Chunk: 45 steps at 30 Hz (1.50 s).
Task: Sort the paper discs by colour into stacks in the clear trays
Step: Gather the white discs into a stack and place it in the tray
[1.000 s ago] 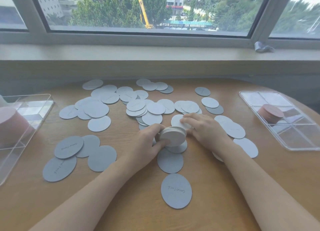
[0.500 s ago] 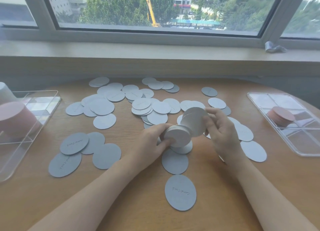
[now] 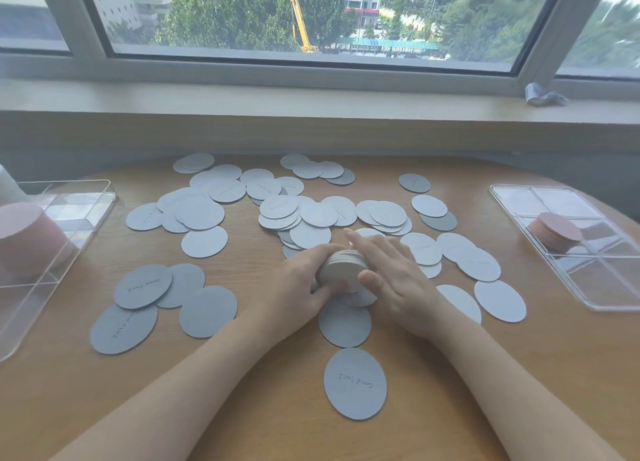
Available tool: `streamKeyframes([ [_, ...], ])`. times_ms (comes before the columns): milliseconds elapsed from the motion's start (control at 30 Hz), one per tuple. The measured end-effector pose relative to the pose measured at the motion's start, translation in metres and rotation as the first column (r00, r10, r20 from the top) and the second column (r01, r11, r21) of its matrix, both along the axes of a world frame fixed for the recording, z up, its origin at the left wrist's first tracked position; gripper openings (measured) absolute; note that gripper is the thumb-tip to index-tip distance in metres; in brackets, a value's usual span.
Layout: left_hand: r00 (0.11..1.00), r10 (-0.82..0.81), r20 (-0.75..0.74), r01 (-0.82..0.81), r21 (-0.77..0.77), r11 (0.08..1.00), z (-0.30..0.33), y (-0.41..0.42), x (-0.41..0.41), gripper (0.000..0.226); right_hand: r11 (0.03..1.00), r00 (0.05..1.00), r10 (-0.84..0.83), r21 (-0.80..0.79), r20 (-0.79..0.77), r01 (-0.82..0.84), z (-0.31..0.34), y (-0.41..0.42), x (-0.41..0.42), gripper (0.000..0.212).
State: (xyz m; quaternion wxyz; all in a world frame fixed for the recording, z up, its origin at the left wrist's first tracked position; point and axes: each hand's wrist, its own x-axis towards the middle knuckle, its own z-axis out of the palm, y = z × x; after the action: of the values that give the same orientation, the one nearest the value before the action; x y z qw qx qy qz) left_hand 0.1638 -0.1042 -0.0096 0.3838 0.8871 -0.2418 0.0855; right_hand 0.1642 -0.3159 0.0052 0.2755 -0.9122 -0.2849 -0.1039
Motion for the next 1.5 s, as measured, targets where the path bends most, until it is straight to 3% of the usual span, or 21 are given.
streamKeyframes([
  [67, 1.000, -0.013, -0.017, 0.013, 0.008, 1.000, 0.000, 0.001, 0.000, 0.035, 0.993, 1.000, -0.013, 0.115, -0.021, 0.015, 0.001, -0.003, 0.004, 0.064],
  [133, 0.999, -0.012, -0.036, 0.012, -0.009, 1.000, 0.000, 0.002, 0.000, 0.029, 0.971, 0.992, -0.126, 0.203, -0.027, 0.128, 0.000, -0.011, 0.011, 0.055],
  [233, 0.998, -0.009, -0.057, 0.007, -0.030, 1.000, 0.001, 0.002, 0.000, 0.029, 0.963, 0.962, -0.271, 0.015, 0.043, 0.270, -0.005, -0.026, 0.018, 0.049],
  [333, 0.997, -0.016, -0.077, 0.013, -0.046, 0.999, 0.002, 0.003, 0.000, 0.029, 0.939, 0.966, -0.256, -0.228, 0.044, 0.259, -0.010, -0.030, 0.022, 0.056],
  [433, 0.996, -0.013, -0.084, 0.008, -0.061, 0.998, 0.002, 0.003, 0.000, 0.030, 0.929, 0.962, -0.268, -0.251, 0.049, 0.271, -0.014, -0.029, 0.025, 0.047],
  [633, 0.998, -0.002, -0.065, -0.001, -0.049, 0.999, 0.002, 0.003, 0.000, 0.031, 0.927, 0.936, -0.282, -0.193, 0.210, 0.322, -0.014, -0.031, 0.023, 0.033],
  [733, 0.999, -0.001, -0.052, -0.002, -0.046, 0.999, 0.002, 0.003, 0.000, 0.030, 0.931, 0.903, -0.325, -0.071, 0.281, 0.358, -0.010, -0.028, 0.022, 0.026],
  [833, 0.999, 0.006, -0.047, -0.008, -0.040, 0.999, 0.003, 0.003, 0.000, 0.030, 0.874, 0.898, -0.436, 0.264, 0.058, 0.408, -0.001, -0.025, 0.014, 0.029],
  [900, 0.999, 0.016, -0.048, -0.018, -0.036, 0.999, 0.003, 0.002, 0.000, 0.035, 0.800, 0.921, -0.370, 0.461, -0.123, 0.384, 0.003, -0.024, 0.009, 0.021],
  [1000, 0.999, 0.017, -0.030, -0.019, -0.043, 0.999, 0.003, 0.002, 0.000, 0.048, 0.802, 0.959, -0.191, 0.530, -0.208, 0.275, 0.010, -0.021, 0.003, 0.016],
  [1133, 1.000, 0.025, -0.006, -0.025, -0.033, 0.999, 0.003, 0.002, 0.001, 0.058, 0.897, 0.962, -0.060, 0.409, -0.266, 0.169, 0.012, -0.009, -0.003, 0.019],
  [1233, 0.999, 0.028, -0.016, -0.029, -0.044, 0.999, 0.005, 0.001, 0.000, 0.050, 0.944, 0.972, -0.050, 0.307, -0.229, 0.121, 0.008, -0.006, -0.001, 0.023],
  [1333, 0.999, 0.033, -0.032, -0.034, -0.035, 0.999, 0.006, 0.000, -0.002, 0.038, 0.961, 0.983, -0.160, 0.214, -0.086, 0.175, 0.006, -0.021, 0.007, 0.024],
  [1400, 0.998, 0.044, -0.047, -0.045, -0.025, 0.999, 0.006, 0.001, -0.002, 0.035, 0.953, 0.954, -0.298, 0.055, -0.010, 0.298, 0.008, -0.040, 0.012, 0.034],
  [1500, 0.997, 0.044, -0.059, -0.045, -0.019, 0.999, 0.005, 0.002, -0.002, 0.033, 0.872, 0.891, -0.448, -0.257, -0.076, 0.416, 0.009, -0.067, 0.015, 0.053],
])
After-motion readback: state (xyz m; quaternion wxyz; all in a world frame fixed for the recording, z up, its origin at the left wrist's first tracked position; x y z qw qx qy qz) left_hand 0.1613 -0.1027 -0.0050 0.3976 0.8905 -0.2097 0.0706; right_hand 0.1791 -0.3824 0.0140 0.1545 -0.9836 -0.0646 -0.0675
